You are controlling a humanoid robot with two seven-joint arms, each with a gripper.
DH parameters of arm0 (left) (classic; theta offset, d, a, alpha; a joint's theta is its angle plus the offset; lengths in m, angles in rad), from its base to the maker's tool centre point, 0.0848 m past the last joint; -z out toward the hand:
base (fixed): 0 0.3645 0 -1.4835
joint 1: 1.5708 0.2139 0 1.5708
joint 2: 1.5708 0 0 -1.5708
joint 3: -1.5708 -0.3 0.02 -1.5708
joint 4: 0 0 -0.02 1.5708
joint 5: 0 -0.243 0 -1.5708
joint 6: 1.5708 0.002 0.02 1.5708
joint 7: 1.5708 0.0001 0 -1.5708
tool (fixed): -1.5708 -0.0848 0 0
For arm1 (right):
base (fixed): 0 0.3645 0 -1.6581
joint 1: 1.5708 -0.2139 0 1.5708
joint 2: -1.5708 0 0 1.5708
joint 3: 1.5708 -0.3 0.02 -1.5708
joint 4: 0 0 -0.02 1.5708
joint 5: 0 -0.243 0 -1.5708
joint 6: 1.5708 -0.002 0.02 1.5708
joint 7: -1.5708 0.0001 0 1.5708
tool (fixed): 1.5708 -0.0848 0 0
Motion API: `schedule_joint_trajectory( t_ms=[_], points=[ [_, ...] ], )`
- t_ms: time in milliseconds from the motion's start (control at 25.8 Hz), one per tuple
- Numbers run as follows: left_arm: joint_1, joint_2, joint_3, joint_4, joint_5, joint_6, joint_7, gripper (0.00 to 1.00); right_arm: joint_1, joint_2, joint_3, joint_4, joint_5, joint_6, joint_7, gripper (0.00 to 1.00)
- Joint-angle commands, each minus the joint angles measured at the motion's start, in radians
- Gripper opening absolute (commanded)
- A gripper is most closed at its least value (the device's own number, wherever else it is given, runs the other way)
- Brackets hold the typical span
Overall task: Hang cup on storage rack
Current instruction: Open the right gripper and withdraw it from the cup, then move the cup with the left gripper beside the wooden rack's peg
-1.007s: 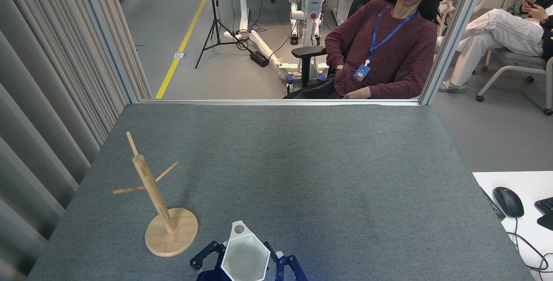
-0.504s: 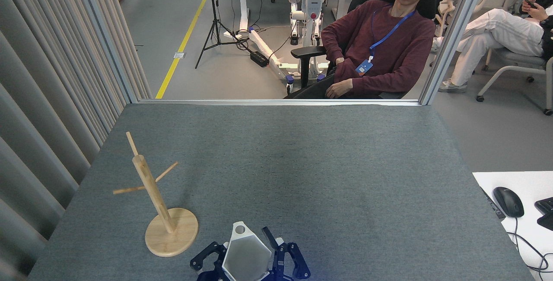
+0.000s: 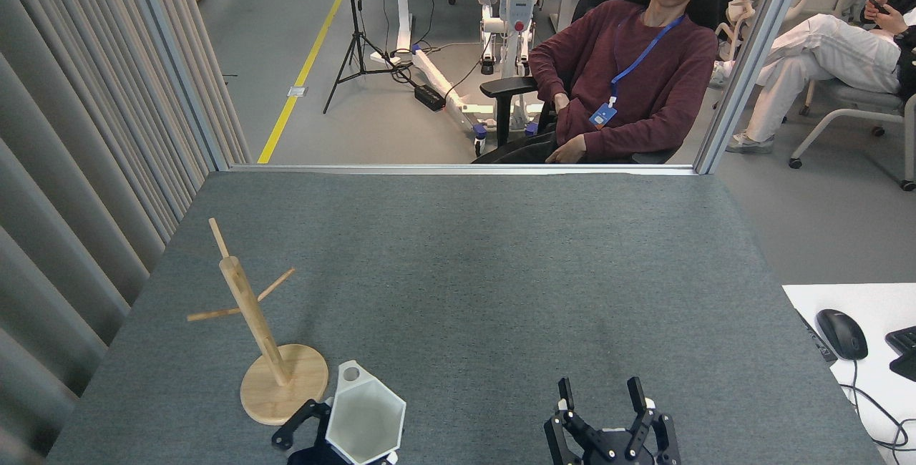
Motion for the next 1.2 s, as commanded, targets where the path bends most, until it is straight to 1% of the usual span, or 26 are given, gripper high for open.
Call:
schedule_joint_trajectory(
  t_ms=[0,77,194,271,349,426,504,620,736,813,968,1162],
  points=[
    [0.003,0.002,0.139,-0.002,0.002,0.073,0.05,0.49,0.052,-0.026,-0.028,0.0,-0.002,-0.004,-0.039,0.98],
    [0.006,0.014,0.238,-0.002,0.002,0.108,0.071,0.49,0.055,-0.023,-0.062,0.0,-0.004,-0.009,-0.039,0.98],
    [0.008,0.04,0.372,0.0,0.005,0.11,0.1,0.49,0.057,-0.02,-0.068,0.002,-0.004,-0.015,-0.039,0.98],
    [-0.004,0.066,0.433,0.0,0.023,0.084,0.103,0.49,0.052,-0.02,-0.068,0.003,-0.004,-0.015,-0.039,0.98],
    [-0.02,0.118,0.458,0.009,0.087,0.028,0.105,0.49,0.044,-0.018,-0.068,0.003,-0.002,-0.015,-0.038,0.98],
    [-0.053,0.192,0.461,0.047,0.129,0.005,0.108,0.5,0.04,-0.013,-0.068,0.005,-0.002,-0.014,-0.036,0.98],
    [-0.083,0.261,0.456,0.118,0.129,0.005,0.128,0.5,0.038,-0.013,-0.068,0.005,-0.002,-0.014,-0.036,0.98],
    [-0.133,0.313,0.44,0.187,0.126,0.004,0.148,0.5,0.04,-0.013,-0.068,0.005,-0.002,-0.014,-0.036,0.98],
    [-0.144,0.387,0.349,0.216,0.121,0.008,0.168,0.5,0.04,-0.012,-0.069,0.006,-0.002,-0.014,-0.036,0.98],
    [-0.149,0.393,0.318,0.219,0.109,0.011,0.169,0.5,0.04,-0.01,-0.069,0.006,-0.002,-0.014,-0.036,0.98],
    [-0.184,0.387,0.266,0.231,0.028,0.018,0.169,0.5,0.04,0.002,-0.069,0.006,-0.002,-0.014,-0.036,0.98],
    [-0.21,0.382,0.248,0.265,-0.001,0.034,0.169,0.5,0.038,0.002,-0.069,0.008,-0.004,-0.015,-0.039,0.98]
  ],
)
